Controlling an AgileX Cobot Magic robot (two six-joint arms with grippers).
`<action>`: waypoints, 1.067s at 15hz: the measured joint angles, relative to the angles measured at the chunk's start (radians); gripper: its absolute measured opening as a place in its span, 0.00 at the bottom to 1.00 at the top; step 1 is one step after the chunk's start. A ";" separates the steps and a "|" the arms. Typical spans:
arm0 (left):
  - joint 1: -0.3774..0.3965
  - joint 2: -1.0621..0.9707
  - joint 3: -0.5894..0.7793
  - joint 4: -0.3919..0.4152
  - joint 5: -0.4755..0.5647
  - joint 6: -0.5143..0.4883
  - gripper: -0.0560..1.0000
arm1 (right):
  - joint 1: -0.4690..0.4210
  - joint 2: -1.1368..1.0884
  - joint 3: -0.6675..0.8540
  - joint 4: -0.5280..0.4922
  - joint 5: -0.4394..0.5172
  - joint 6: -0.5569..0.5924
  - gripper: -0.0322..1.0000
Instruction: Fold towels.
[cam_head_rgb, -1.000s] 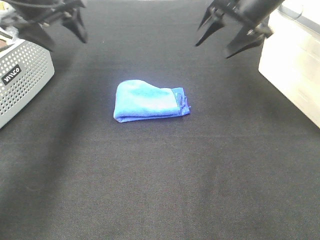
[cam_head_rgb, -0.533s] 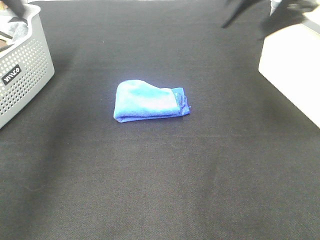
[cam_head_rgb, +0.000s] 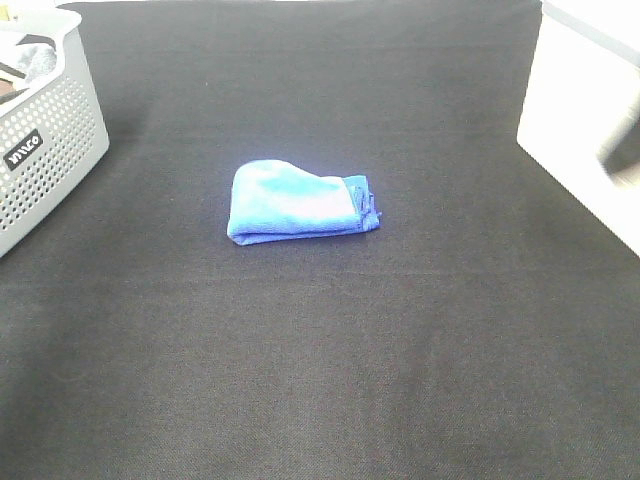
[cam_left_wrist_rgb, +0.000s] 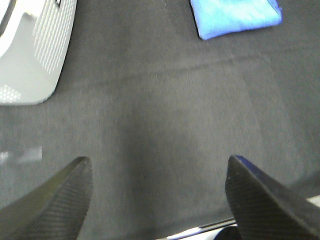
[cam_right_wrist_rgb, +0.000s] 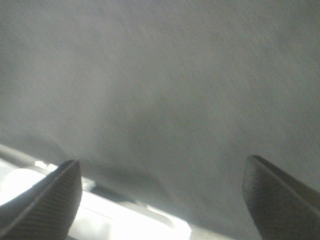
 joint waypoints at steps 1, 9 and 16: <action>0.000 -0.120 0.076 0.000 0.001 0.001 0.72 | 0.000 -0.092 0.070 -0.021 -0.001 0.000 0.83; 0.000 -0.678 0.420 -0.009 -0.004 0.045 0.72 | 0.000 -0.753 0.462 -0.183 -0.009 0.036 0.83; 0.000 -0.691 0.523 -0.096 -0.147 0.222 0.72 | 0.000 -0.822 0.511 -0.289 -0.135 0.128 0.83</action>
